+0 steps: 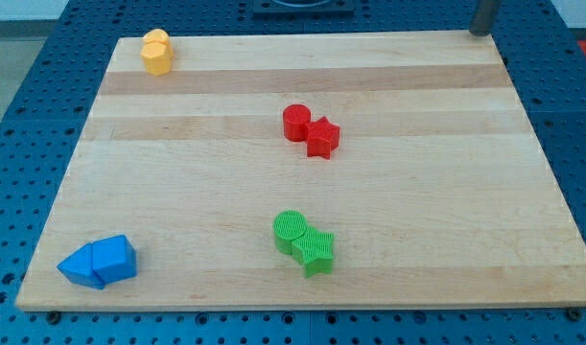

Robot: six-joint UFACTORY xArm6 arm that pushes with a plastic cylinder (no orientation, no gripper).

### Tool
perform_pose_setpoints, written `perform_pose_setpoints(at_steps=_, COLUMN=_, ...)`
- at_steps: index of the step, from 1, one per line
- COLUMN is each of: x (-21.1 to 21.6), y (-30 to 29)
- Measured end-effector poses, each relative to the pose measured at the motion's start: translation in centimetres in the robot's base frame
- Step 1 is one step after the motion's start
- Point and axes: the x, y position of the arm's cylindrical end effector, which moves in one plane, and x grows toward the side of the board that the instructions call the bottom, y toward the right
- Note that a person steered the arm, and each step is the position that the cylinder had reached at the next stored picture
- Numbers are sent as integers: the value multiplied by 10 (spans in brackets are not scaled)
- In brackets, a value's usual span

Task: Push the red star and the red circle towards the yellow hexagon

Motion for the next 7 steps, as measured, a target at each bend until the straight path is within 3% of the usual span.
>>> perform_pose_setpoints(at_steps=2, x=4, y=0)
perform_pose_setpoints(at_steps=3, x=48, y=5)
perform_pose_setpoints(at_steps=5, x=195, y=0)
perform_pose_setpoints(at_steps=6, x=252, y=-36)
perform_pose_setpoints(at_steps=7, x=271, y=-74)
